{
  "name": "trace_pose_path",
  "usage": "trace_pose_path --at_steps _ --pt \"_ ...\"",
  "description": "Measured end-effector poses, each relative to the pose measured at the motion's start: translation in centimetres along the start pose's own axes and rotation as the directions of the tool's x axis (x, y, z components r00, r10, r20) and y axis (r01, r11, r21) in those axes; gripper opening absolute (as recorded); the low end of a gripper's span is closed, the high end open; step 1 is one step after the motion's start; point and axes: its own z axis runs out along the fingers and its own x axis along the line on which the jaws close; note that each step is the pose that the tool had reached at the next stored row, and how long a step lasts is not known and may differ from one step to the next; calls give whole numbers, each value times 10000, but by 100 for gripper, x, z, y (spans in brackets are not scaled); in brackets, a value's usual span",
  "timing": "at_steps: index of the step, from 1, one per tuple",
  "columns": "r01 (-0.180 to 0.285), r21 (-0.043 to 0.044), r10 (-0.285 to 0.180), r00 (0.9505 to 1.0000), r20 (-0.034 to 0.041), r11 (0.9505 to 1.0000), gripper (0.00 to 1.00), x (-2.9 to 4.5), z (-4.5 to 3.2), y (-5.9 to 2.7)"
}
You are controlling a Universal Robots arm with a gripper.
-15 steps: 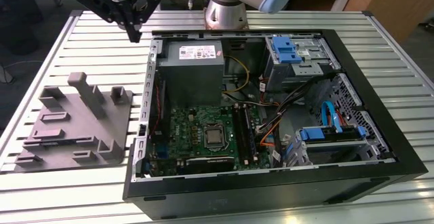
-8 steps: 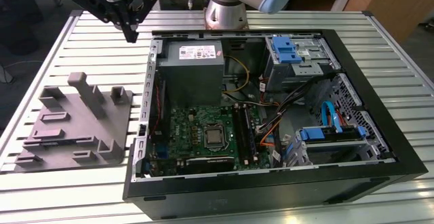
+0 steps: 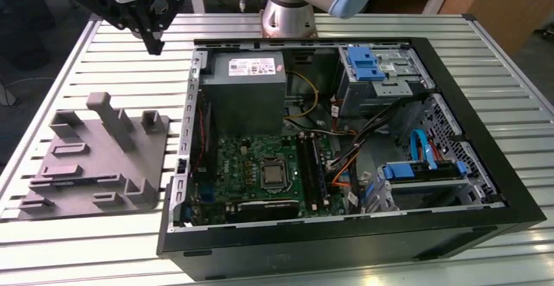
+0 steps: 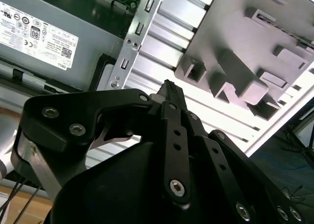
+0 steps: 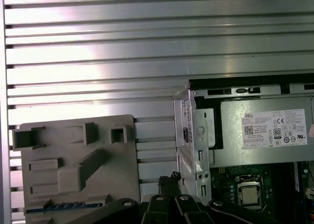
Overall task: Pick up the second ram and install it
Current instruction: 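Reach for the second ram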
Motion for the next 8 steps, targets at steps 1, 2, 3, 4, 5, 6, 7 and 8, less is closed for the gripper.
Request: trace_pose_path --at_steps 1,2,3,4,5,6,7,8 --pt "0 0 0 10000 0 10000 10 29 1 -2" --pt "1 1 -1 10000 -1 10000 10 58 1 -4" --pt "1 2 -1 10000 -1 10000 10 89 1 -7" --pt "0 0 0 10000 0 10000 10 126 3 -10" --pt "0 1 0 10000 0 10000 10 161 4 -12" --pt "0 1 0 10000 0 10000 10 194 6 -15" --pt "0 1 0 10000 0 10000 10 224 9 -18" --pt "0 1 0 10000 0 10000 10 250 12 -20"
